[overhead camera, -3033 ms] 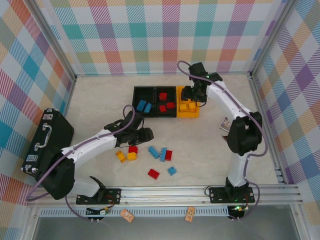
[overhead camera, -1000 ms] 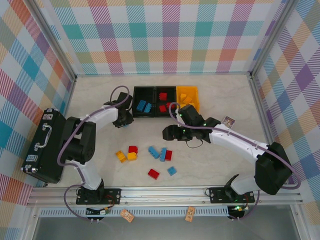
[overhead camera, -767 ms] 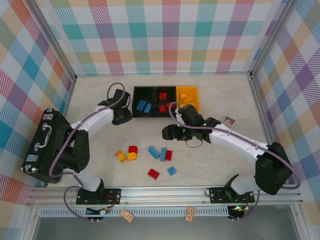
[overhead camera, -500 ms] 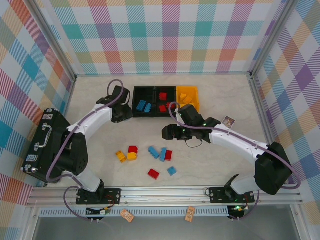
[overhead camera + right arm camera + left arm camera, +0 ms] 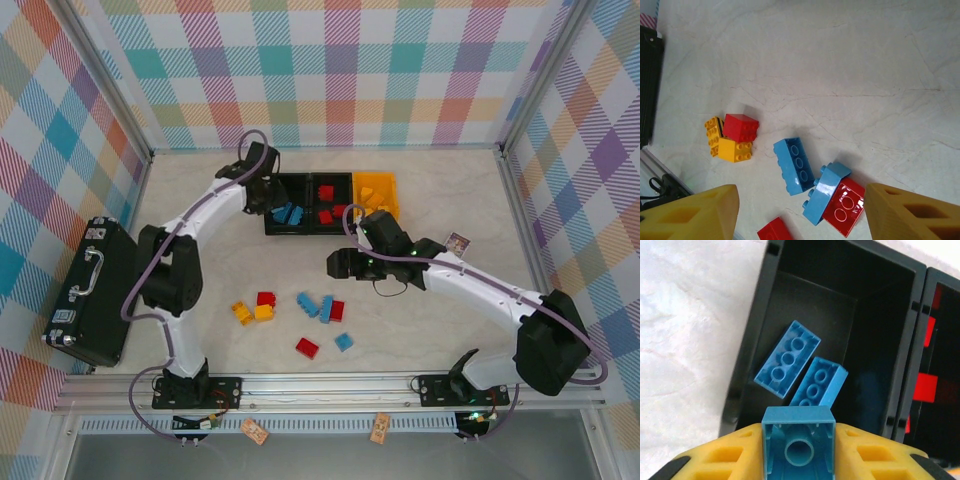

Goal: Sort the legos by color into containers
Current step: Place the lego in the container.

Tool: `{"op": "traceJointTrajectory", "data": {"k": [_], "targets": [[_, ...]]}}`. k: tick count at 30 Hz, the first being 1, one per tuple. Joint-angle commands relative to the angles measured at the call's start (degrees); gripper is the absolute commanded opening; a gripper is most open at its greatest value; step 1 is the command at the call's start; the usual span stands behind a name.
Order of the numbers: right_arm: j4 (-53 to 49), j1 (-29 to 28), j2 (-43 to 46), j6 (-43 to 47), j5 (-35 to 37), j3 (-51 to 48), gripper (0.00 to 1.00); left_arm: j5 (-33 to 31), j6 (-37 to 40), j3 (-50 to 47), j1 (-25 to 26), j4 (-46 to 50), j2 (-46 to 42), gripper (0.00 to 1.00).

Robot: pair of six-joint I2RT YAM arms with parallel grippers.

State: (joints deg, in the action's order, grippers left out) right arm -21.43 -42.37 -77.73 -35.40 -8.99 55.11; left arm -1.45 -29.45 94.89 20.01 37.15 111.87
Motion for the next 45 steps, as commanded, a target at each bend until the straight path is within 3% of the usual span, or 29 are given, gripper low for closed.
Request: {"op": "traceJointTrajectory", "data": {"k": [1, 14, 21, 24, 28, 45], "targets": [[0.6, -0.3, 0.8, -0.5, 1.2, 0.6, 0.67, 0.5, 1.9, 6.3, 0.4, 3.1, 4.0, 0.35], [-1.5, -0.4, 1.5, -0.5, 2.9, 0.9, 0.67, 1.9, 2.1, 29.5, 0.4, 9.8, 22.0, 0.37], [-1.8, -0.3, 1.6, -0.1, 2.9, 1.2, 0.67, 2.0, 1.7, 31.1, 0.4, 10.6, 22.6, 0.49], [-2.0, -0.3, 1.3, 0.6, 2.6, 1.7, 0.67, 2.2, 1.7, 30.4, 0.6, 10.7, 21.2, 0.50], [-2.1, -0.3, 0.9, 1.2, 2.7, 2.3, 0.67, 2.7, 1.7, 25.2, 1.2, 8.8, 16.2, 0.50], [-9.6, -0.4, -1.8, 0.5, 3.4, 3.5, 0.67, 9.9, 2.5, -13.2, 3.2, -2.1, -13.8, 0.51]]}}
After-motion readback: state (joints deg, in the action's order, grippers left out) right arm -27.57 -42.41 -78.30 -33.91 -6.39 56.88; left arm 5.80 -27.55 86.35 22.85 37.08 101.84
